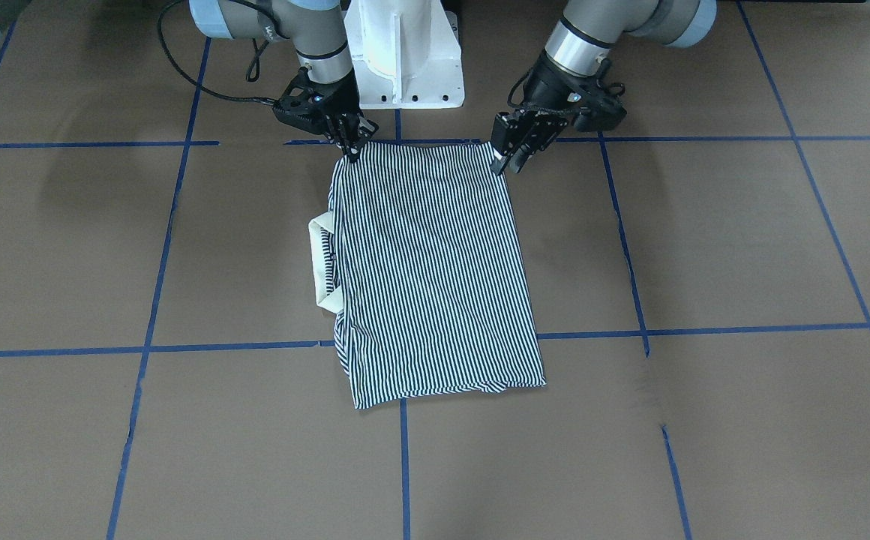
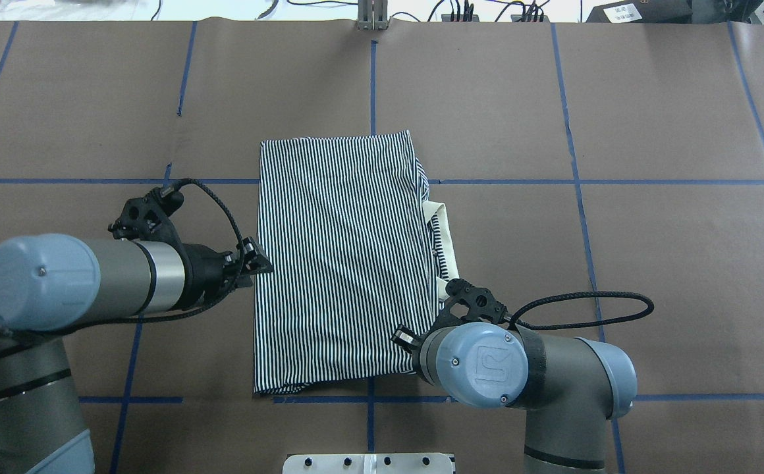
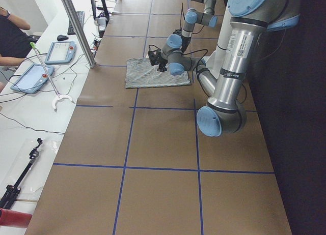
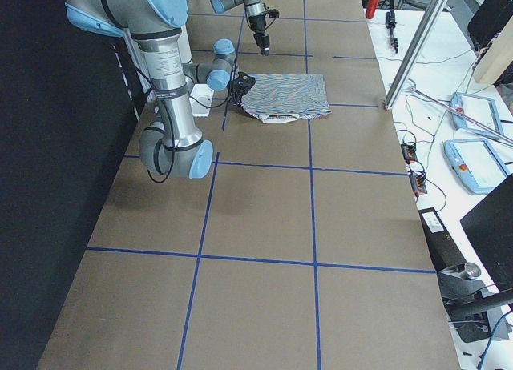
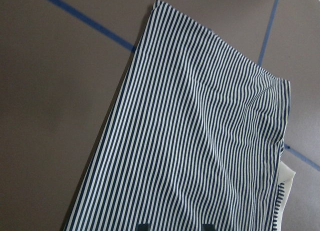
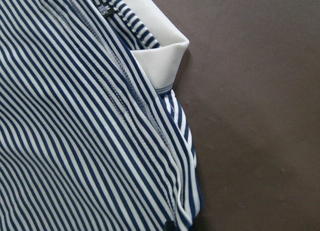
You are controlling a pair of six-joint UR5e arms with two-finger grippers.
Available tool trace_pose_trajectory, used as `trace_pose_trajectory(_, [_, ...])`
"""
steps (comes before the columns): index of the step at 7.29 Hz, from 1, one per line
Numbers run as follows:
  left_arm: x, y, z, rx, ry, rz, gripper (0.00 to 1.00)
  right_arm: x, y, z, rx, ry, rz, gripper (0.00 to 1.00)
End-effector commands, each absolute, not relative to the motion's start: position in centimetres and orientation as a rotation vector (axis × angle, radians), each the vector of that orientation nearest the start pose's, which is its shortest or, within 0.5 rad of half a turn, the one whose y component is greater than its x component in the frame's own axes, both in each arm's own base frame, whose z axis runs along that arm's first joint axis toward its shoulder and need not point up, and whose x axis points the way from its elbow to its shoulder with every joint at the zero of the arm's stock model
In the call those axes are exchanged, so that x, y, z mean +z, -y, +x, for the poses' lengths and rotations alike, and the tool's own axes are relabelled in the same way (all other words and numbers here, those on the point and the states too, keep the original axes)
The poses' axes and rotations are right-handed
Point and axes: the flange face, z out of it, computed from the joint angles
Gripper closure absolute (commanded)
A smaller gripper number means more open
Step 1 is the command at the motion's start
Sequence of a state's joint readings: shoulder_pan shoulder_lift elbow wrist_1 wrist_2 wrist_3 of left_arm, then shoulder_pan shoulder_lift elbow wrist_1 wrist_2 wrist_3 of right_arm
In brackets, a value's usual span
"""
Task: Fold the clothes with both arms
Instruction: 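Lower the left gripper to the shirt's near edge beside the right gripper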
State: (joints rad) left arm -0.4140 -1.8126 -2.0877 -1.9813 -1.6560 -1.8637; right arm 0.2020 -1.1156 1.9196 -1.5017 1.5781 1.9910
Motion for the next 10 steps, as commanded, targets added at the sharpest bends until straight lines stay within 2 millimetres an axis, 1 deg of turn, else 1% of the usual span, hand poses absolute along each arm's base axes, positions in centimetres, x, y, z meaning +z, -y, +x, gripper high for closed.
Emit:
trace_pose_trajectory(1, [25.7,28.6,44.5,-0.652,-1.149,-0.096,0.58,25.3,24.5,-56.1,0.575,0.875,-0.106,1.0])
trace_pose_trajectory(2, [26.7,26.5,46.4,-0.678,-1.128,-0.07,0.6,25.3,24.5,-56.1,0.575,0.875,-0.106,1.0])
trace_pose_trajectory(3, [28.3,25.3,47.0,-0.666,-1.07,-0.074,0.59,25.4,24.5,-56.1,0.574,0.873,-0.107,1.0])
trace_pose_trajectory(4, [29.8,23.2,48.1,-0.623,-1.005,-0.081,0.58,25.5,24.5,-56.1,0.573,0.872,-0.106,1.0])
trace_pose_trajectory(5, [29.9,21.4,49.0,-0.599,-0.975,-0.103,0.56,25.5,24.5,-56.1,0.573,0.872,-0.106,1.0])
trace_pose_trajectory(6, [30.3,21.0,49.2,-0.591,-0.937,-0.108,0.53,25.5,24.5,-56.1,0.573,0.87,-0.106,1.0])
trace_pose_trajectory(8, [30.5,20.7,49.7,-0.58,-0.927,-0.123,0.53,25.5,24.5,-56.1,0.573,0.87,-0.106,1.0])
trace_pose_trajectory(10, [31.4,20.5,50.5,-0.568,-0.902,-0.129,0.53,25.5,24.5,-56.1,0.573,0.872,-0.106,1.0])
